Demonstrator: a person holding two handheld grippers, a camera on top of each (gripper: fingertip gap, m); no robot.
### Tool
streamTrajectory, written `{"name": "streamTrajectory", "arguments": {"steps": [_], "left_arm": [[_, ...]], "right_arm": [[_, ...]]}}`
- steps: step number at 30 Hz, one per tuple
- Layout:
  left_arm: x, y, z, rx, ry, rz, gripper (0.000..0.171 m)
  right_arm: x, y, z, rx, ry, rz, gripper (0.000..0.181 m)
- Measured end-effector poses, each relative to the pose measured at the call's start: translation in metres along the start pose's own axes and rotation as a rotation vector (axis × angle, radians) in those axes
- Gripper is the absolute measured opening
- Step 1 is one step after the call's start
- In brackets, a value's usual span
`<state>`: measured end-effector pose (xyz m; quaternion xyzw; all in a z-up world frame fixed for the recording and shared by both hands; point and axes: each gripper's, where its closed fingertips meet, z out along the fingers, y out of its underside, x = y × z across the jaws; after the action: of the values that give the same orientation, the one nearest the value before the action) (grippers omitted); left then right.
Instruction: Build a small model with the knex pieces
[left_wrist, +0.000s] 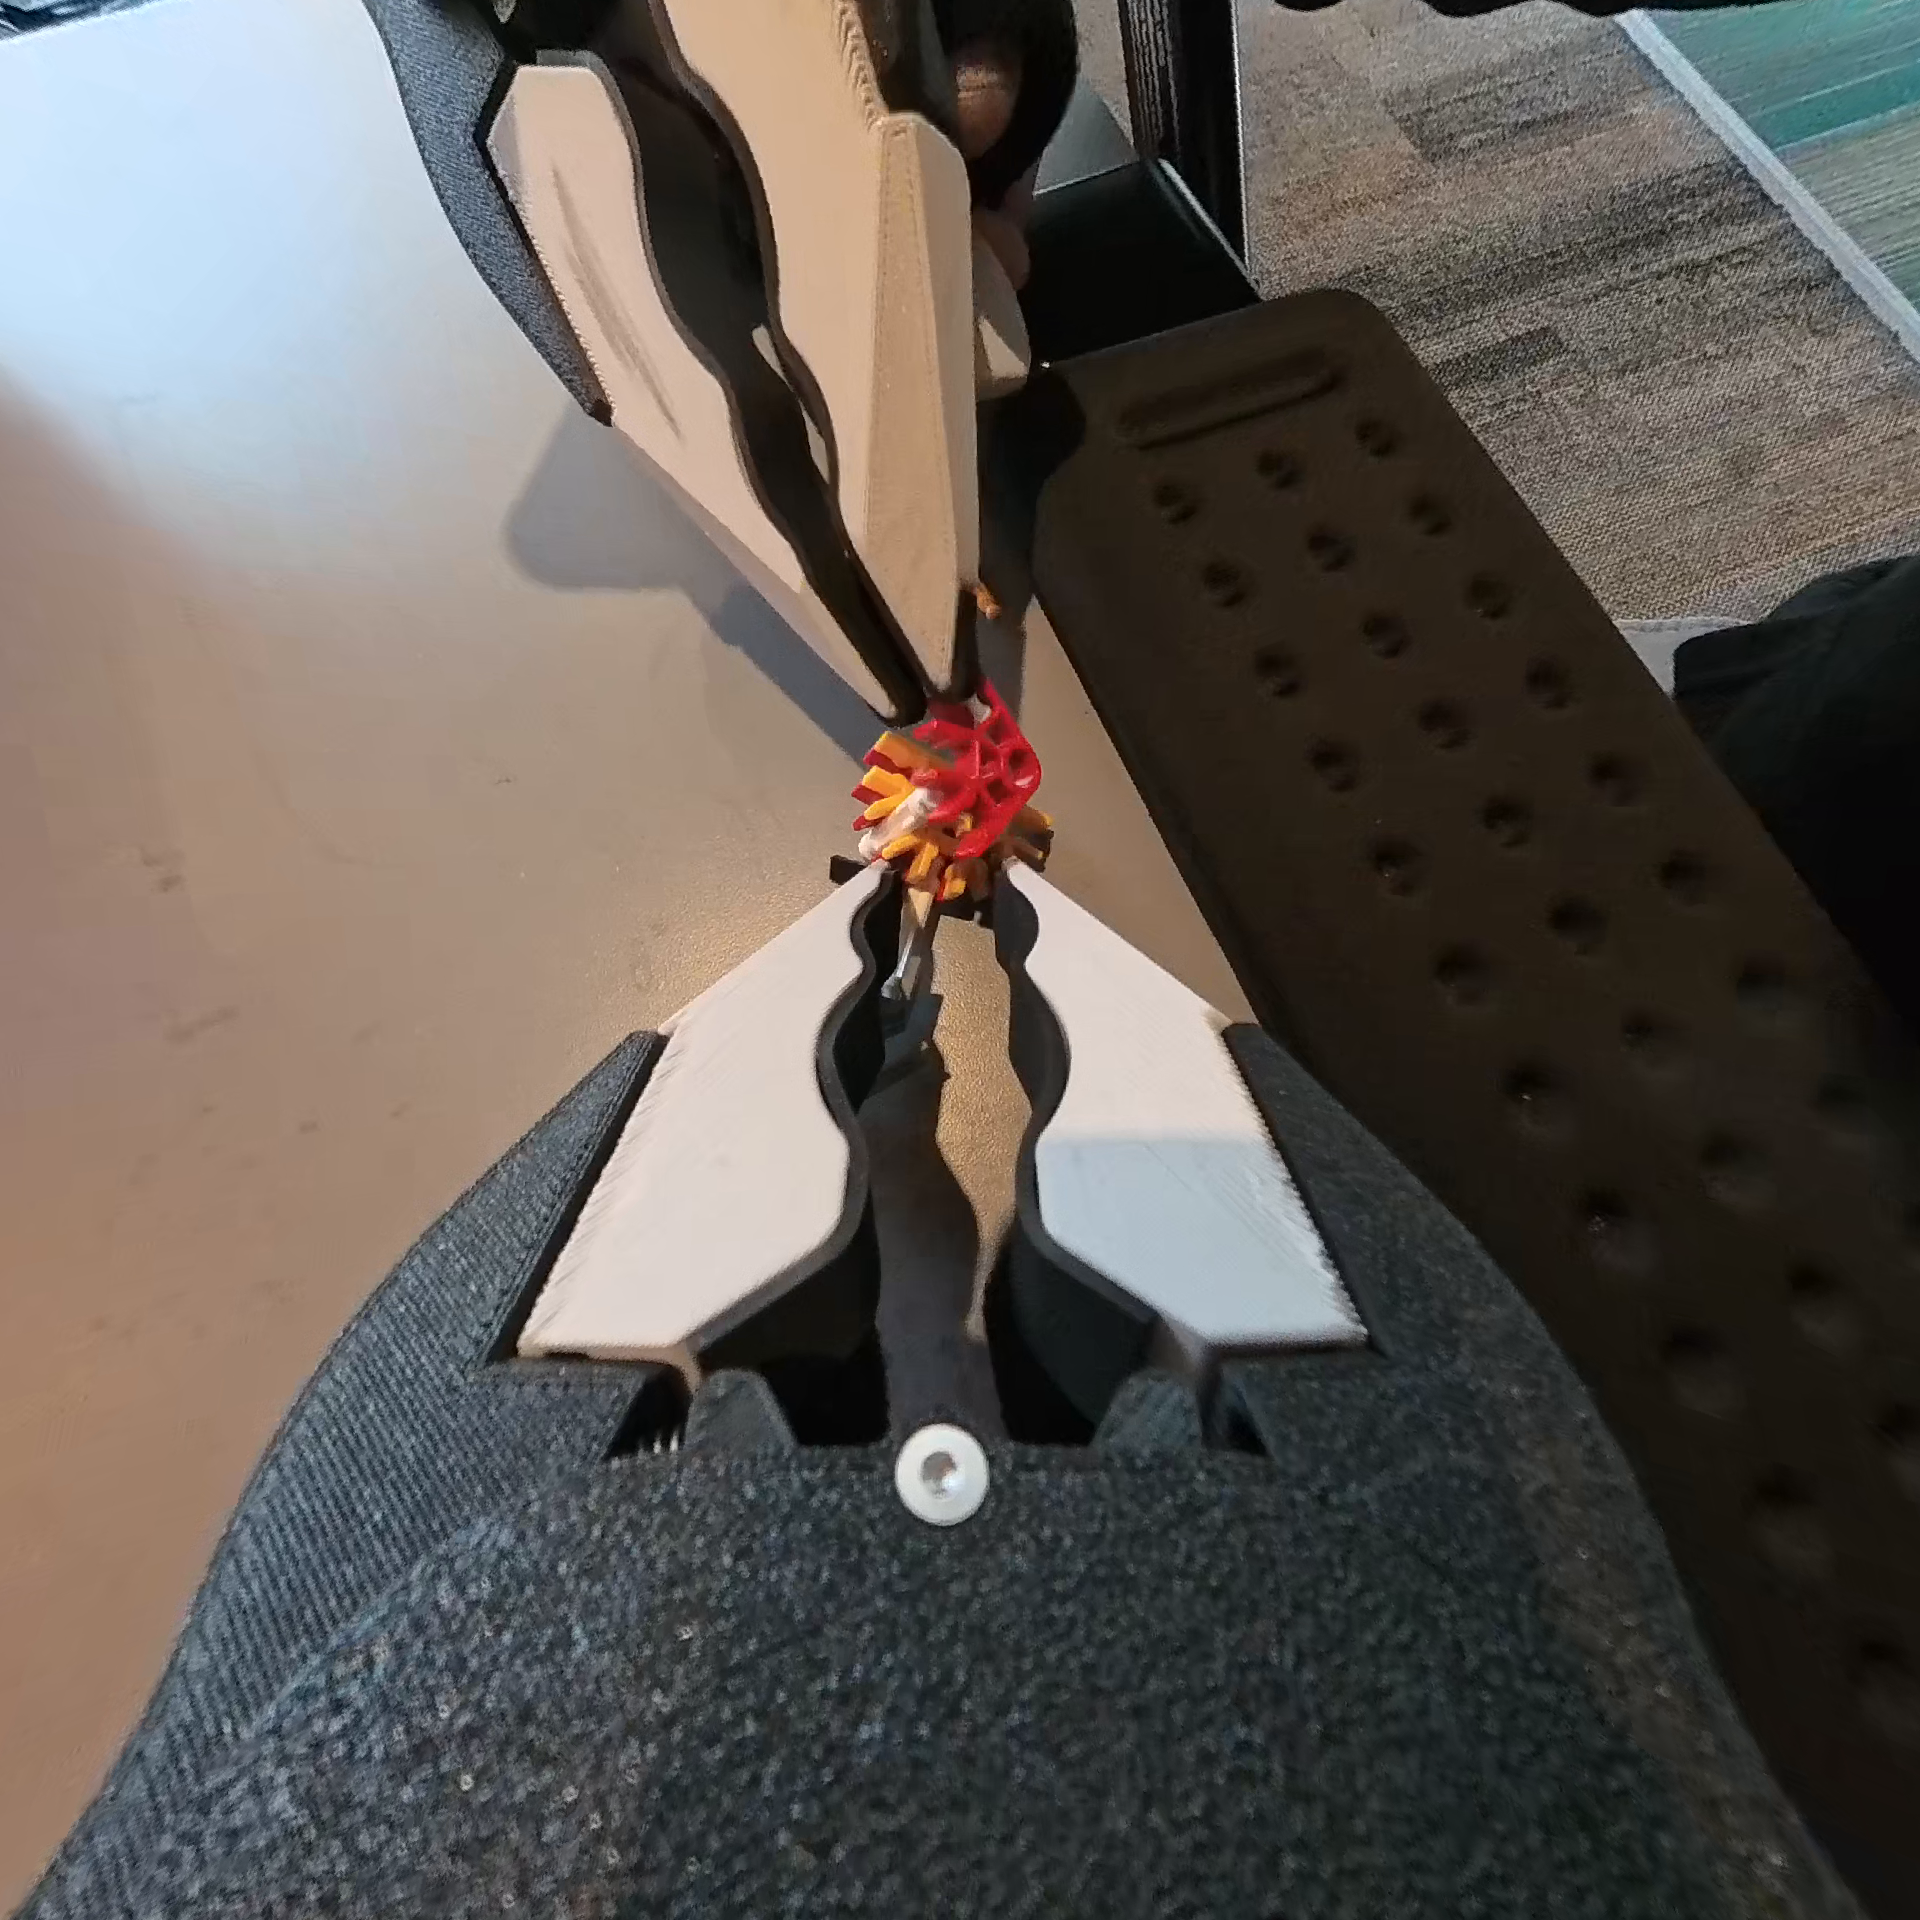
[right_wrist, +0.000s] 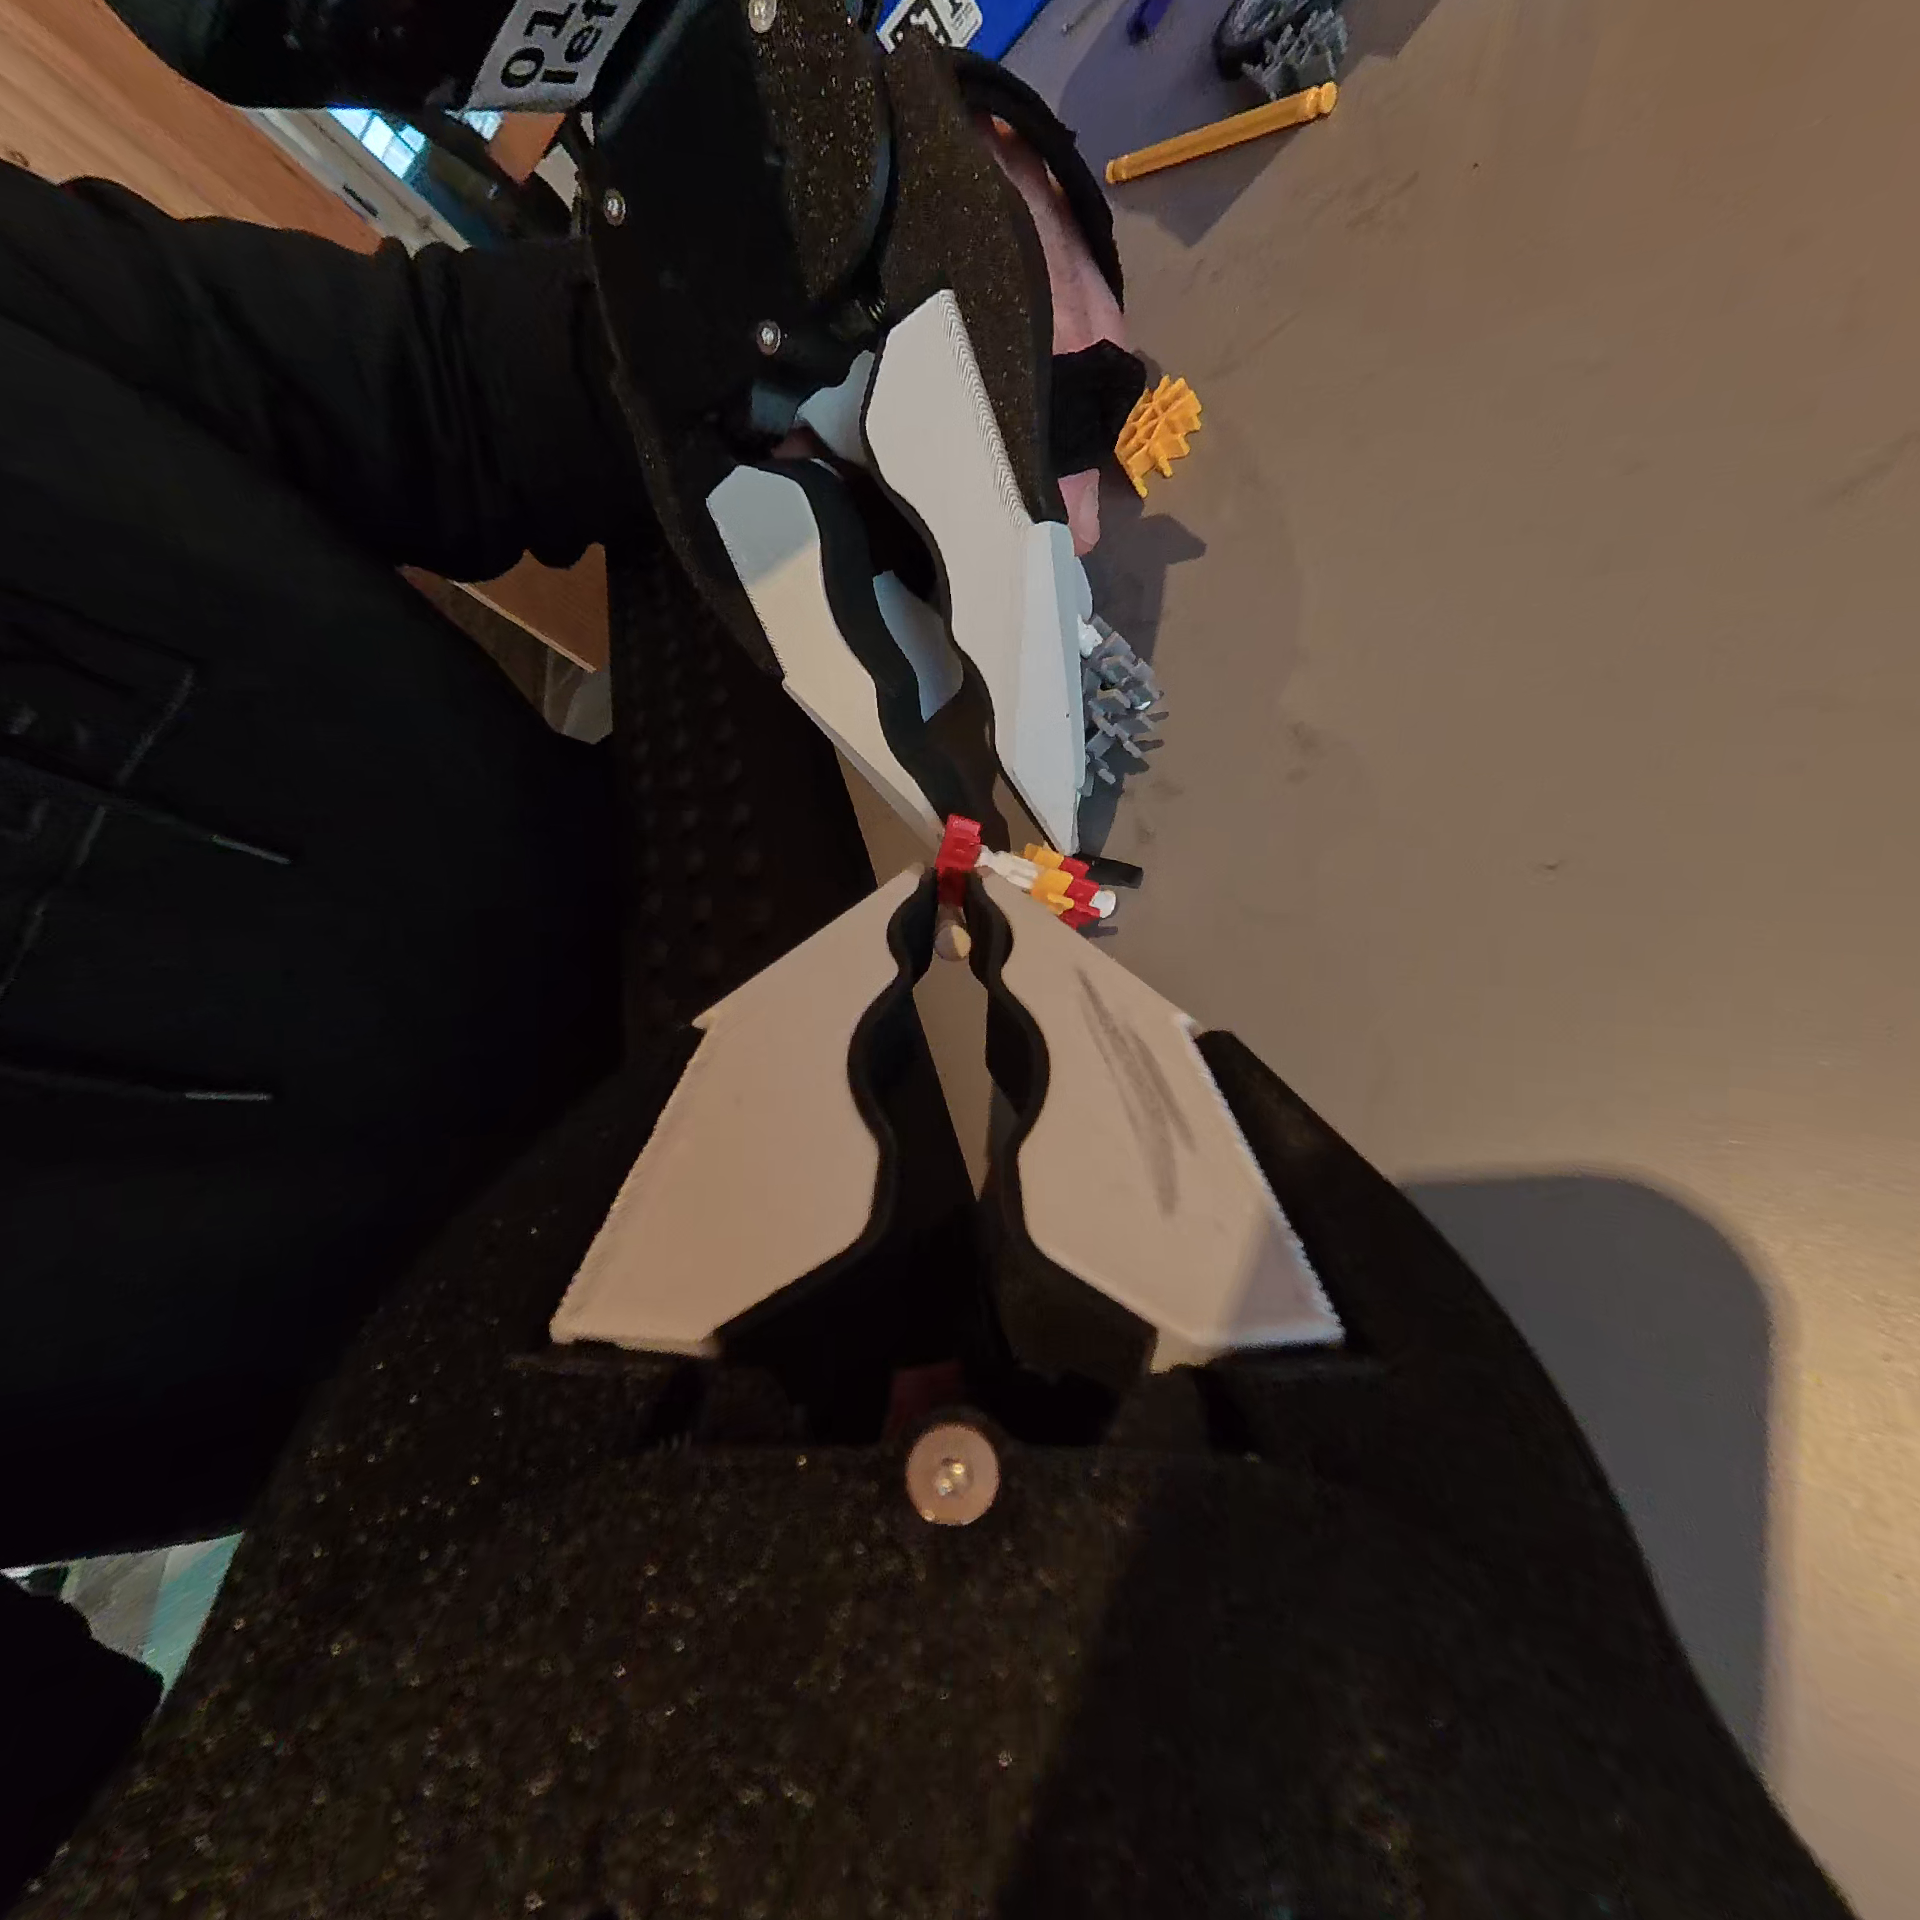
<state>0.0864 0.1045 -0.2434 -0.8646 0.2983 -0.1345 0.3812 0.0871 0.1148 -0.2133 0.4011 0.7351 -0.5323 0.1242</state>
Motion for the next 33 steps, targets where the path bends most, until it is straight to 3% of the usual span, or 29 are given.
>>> {"name": "streamTrajectory", "arguments": {"steps": [11, 19, 26, 33], "left_arm": [[0.002, -0.001, 0.0, 0.007, 0.018, -0.001, 0.021], [0.002, -0.001, 0.001, 0.005, 0.016, 0.011, 0.016], [0.01, -0.002, 0.001, 0.002, 0.058, -0.013, 0.047], [0.005, -0.004, 0.002, 0.018, 0.038, -0.049, 0.036]], "right_arm": [[0.005, -0.001, 0.003, -0.005, 0.002, 0.04, 0.003], [0.012, 0.002, 0.006, -0.039, 0.034, 0.055, 0.004], [0.015, 0.002, 0.006, -0.034, 0.055, 0.066, 0.004], [0.017, 0.001, 0.007, -0.032, 0.069, 0.068, 0.004]]}}
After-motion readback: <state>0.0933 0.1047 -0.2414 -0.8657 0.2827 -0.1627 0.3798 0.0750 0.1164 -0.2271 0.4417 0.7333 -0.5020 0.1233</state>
